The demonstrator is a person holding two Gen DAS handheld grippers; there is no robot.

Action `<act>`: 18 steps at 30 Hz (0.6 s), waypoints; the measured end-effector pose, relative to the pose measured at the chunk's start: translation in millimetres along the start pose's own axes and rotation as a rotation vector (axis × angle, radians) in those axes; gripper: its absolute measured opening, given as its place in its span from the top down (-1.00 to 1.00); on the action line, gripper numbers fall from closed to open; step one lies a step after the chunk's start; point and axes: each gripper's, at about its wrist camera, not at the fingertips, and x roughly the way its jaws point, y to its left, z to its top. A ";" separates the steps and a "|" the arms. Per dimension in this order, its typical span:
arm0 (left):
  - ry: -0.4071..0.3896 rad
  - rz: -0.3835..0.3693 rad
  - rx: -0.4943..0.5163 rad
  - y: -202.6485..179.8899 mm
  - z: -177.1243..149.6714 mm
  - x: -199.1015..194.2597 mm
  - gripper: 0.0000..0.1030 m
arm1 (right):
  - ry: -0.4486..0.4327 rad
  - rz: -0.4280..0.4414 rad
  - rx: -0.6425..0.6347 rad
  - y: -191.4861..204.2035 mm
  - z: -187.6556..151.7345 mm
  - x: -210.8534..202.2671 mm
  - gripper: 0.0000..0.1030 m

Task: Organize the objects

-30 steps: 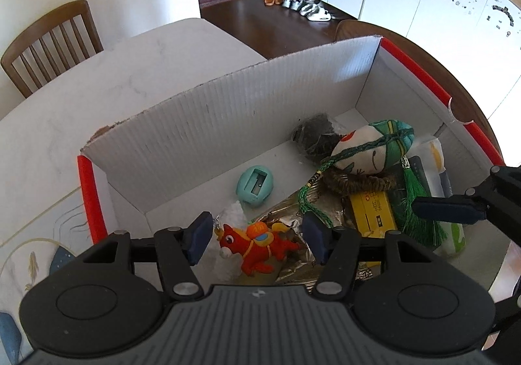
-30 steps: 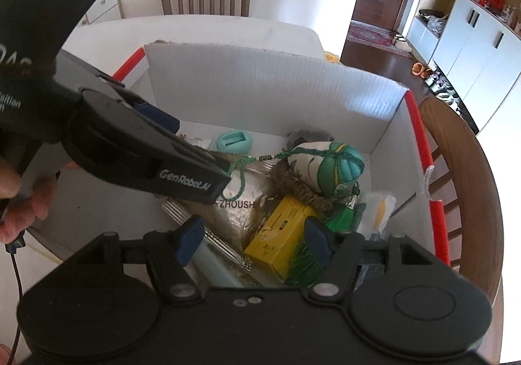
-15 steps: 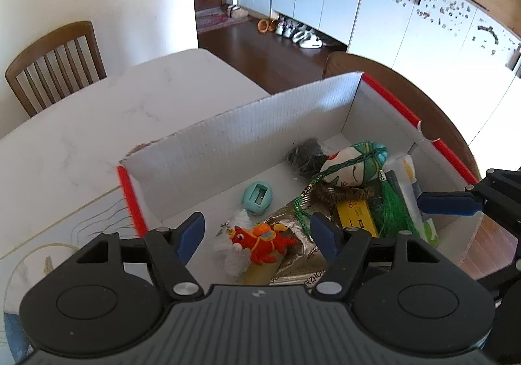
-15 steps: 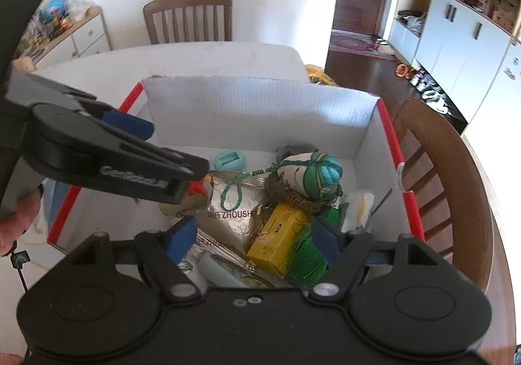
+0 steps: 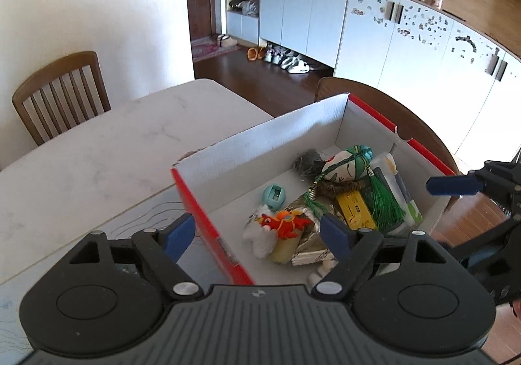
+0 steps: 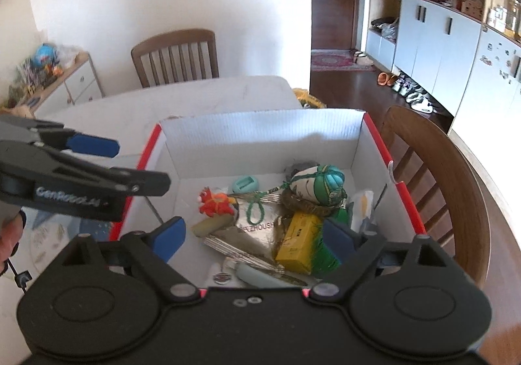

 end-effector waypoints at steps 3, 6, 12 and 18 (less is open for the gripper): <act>-0.015 0.003 0.013 7.0 -6.8 -12.4 -0.71 | -0.029 -0.001 0.031 4.8 -2.7 -9.0 -0.89; -0.029 -0.008 0.007 15.5 -12.5 -23.2 -0.90 | -0.055 -0.007 0.064 8.6 -6.4 -17.4 -0.96; -0.065 -0.023 0.003 28.1 -24.2 -42.3 -0.98 | -0.110 -0.003 0.142 16.1 -16.0 -32.6 -0.98; -0.086 -0.042 0.002 37.5 -33.4 -56.1 -0.99 | -0.161 0.017 0.185 28.1 -24.6 -46.8 -0.98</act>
